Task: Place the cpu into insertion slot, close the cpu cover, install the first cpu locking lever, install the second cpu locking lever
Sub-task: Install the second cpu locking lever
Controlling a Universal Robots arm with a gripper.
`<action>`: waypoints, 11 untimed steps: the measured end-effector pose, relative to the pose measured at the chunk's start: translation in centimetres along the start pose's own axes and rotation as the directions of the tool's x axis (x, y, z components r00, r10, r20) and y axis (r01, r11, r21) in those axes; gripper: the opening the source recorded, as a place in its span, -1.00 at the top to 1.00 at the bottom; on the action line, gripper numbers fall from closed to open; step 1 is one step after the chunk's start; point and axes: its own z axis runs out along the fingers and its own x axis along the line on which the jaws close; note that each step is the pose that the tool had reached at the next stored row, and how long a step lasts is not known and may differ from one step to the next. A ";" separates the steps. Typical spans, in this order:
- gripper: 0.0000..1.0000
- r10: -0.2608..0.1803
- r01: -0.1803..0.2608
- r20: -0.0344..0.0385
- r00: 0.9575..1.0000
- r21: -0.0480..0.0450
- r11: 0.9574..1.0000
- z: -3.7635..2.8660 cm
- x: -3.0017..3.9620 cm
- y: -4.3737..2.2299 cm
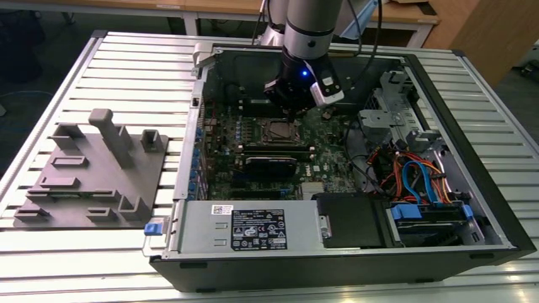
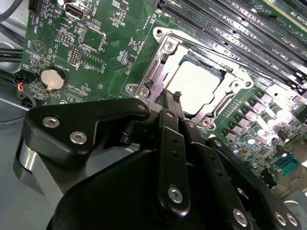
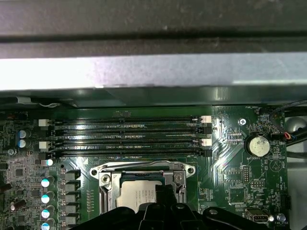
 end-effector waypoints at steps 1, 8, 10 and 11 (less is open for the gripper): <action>0.80 0.000 0.000 0.000 1.000 0.000 1.000 0.00 0.00 0.00; 0.80 0.000 0.000 0.000 1.000 0.001 1.000 -0.48 0.00 0.01; 0.80 0.000 0.000 0.000 1.000 0.000 1.000 -0.84 0.00 0.03; 0.80 0.000 0.000 0.000 1.000 0.000 1.000 -0.85 0.00 0.03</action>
